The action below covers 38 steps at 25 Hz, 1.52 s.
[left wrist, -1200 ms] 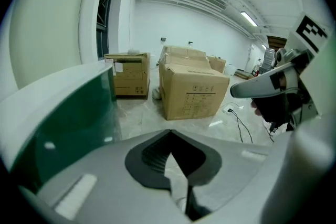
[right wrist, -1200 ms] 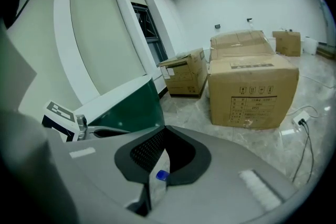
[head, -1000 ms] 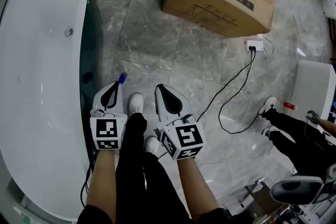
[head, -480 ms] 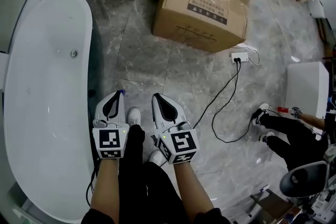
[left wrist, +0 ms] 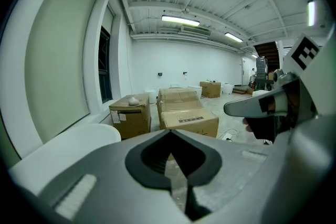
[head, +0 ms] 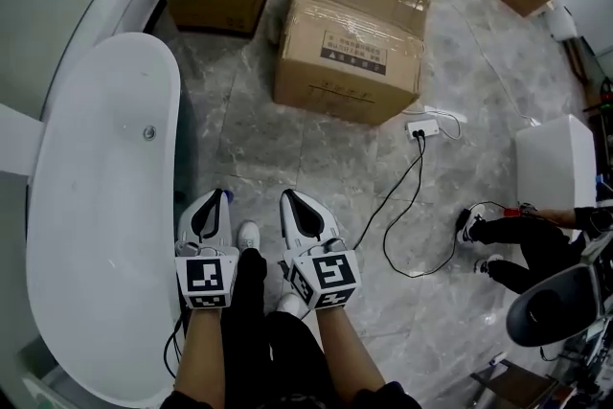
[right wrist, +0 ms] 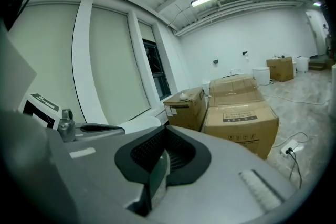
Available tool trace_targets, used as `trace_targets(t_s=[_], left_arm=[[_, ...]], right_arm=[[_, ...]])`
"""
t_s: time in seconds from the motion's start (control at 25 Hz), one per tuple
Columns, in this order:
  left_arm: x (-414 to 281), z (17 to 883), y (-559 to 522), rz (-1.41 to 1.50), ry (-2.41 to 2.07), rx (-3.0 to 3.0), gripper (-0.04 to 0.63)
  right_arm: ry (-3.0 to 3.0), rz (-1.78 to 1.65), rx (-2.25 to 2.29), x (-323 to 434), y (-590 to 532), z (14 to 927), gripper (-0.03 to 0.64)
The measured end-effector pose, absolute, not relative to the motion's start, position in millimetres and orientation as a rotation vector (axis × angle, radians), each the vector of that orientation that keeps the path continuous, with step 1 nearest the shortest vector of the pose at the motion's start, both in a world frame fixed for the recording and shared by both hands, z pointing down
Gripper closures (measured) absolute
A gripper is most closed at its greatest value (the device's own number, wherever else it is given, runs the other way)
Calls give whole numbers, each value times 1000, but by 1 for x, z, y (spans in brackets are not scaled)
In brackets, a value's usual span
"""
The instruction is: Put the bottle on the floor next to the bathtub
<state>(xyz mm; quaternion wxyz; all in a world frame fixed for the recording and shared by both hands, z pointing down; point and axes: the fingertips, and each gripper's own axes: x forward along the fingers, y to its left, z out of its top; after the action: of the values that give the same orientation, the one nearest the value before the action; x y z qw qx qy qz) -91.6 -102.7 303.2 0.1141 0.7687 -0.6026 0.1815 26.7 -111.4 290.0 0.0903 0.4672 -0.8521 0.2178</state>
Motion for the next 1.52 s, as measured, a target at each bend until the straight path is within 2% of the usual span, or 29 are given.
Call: trace_targets(t_s=[1.16, 1.52], left_arm=[[-54, 50, 16, 301, -1957, 2487, 595], [-34, 21, 48, 322, -1970, 2534, 595]], right_arm=[[-2742, 280, 1486, 103, 0, 75, 597], [-2764, 213, 1521, 129, 33, 42, 598]])
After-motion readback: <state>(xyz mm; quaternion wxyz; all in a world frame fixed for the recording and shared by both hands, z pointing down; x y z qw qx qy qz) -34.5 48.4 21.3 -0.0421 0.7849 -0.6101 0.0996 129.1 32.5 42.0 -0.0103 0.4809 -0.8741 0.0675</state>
